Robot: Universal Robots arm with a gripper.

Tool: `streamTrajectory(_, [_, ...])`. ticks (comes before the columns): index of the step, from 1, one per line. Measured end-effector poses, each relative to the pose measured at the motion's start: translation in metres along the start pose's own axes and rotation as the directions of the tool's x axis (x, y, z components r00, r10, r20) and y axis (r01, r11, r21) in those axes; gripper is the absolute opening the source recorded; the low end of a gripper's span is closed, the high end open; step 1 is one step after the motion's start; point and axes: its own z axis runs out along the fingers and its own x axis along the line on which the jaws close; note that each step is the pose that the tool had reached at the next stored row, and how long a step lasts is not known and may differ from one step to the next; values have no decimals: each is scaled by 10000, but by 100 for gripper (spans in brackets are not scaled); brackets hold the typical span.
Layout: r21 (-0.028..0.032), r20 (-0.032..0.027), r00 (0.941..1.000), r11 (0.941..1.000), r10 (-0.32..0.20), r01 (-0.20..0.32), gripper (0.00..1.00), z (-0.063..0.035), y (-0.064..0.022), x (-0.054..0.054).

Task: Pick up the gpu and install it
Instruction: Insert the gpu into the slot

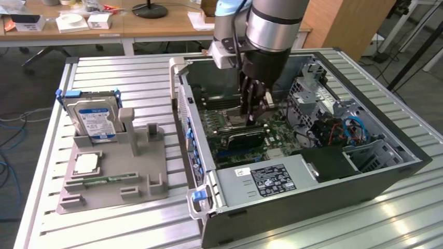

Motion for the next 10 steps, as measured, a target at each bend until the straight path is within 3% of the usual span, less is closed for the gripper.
streamTrajectory(10, [-1, -1, 10000, 10000, -1, 1, 40, -111, -1, -2])
